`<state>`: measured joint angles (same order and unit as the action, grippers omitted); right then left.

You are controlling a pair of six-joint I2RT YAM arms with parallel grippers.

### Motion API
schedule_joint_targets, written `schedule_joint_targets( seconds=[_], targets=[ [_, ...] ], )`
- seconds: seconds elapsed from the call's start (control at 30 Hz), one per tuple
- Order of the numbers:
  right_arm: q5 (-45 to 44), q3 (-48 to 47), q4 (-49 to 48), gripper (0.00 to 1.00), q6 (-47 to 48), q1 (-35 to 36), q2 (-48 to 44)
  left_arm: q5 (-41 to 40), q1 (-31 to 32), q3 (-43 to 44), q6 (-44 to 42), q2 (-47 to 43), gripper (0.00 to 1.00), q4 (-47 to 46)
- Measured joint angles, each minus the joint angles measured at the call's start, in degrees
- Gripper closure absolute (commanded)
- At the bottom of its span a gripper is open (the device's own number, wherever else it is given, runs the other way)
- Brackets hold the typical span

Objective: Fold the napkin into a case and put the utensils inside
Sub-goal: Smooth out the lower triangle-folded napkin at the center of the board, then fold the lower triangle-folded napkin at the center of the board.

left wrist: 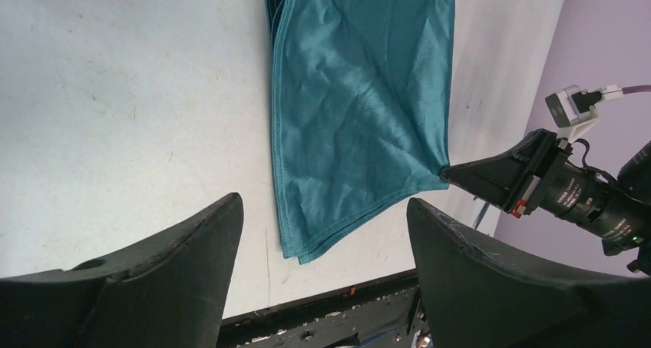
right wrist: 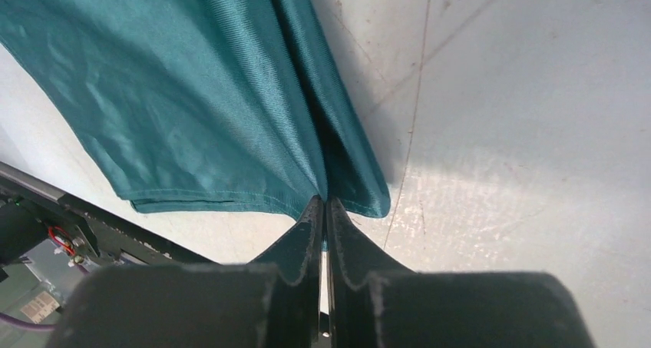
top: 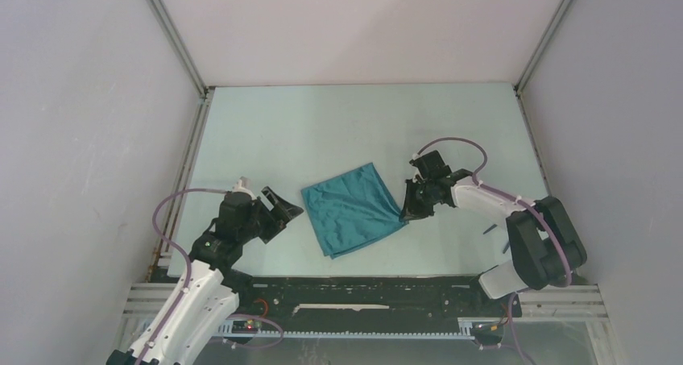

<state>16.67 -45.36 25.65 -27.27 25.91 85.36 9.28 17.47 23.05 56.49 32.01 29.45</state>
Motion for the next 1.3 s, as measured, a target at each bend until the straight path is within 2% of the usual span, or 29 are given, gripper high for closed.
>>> schedule_joint_targets(
  seconds=[0.13, 0.3, 0.47, 0.5, 0.6, 0.77, 0.87, 0.97, 1.1, 1.3],
  targets=[
    [-0.1, 0.0, 0.2, 0.92, 0.5, -1.6, -0.8, 0.0, 0.0, 0.0, 0.0, 0.2, 0.16, -0.6],
    [-0.2, 0.0, 0.3, 0.84, 1.4, -2.8, -0.8, 0.1, 0.0, 0.0, 0.0, 0.2, 0.16, -0.9],
    [-3.6, -0.6, 2.9, 0.38, 2.8, -1.8, -0.7, 0.1, 0.0, 0.0, 0.0, -0.4, 0.16, -0.9],
    [-5.3, -1.2, 4.2, 0.32, 2.7, -1.2, -0.7, 0.1, 0.0, 0.0, 0.0, -0.6, 0.16, -0.8],
    [-15.5, -6.6, 12.0, 0.27, 2.8, 5.2, -0.9, -0.8, 0.0, 0.7, -0.8, -1.1, 0.15, 0.6],
    [-24.6, -18.7, 20.8, 0.25, -1.4, 21.4, -0.1, -6.7, 0.0, 6.1, -4.7, -1.3, 0.14, 5.5],
    [-24.0, -26.0, 22.9, 0.25, -3.6, 30.1, 4.8, -11.6, 0.0, 9.6, -6.8, -1.4, 0.14, 9.2],
    [-21.3, -34.1, 24.3, 0.23, -4.4, 36.2, 14.1, -16.6, 0.0, 11.8, -8.3, -2.9, 0.14, 12.4],
    [-17.6, -42.9, 25.8, 0.23, -4.3, 39.6, 25.5, -19.5, 0.0, 12.2, -9.0, -6.6, 0.14, 15.0],
    [-14.6, -47.2, 28.2, 0.30, -4.0, 40.3, 33.2, -21.2, 0.0, 12.2, -9.0, -9.2, 0.14, 16.9]
  ],
)
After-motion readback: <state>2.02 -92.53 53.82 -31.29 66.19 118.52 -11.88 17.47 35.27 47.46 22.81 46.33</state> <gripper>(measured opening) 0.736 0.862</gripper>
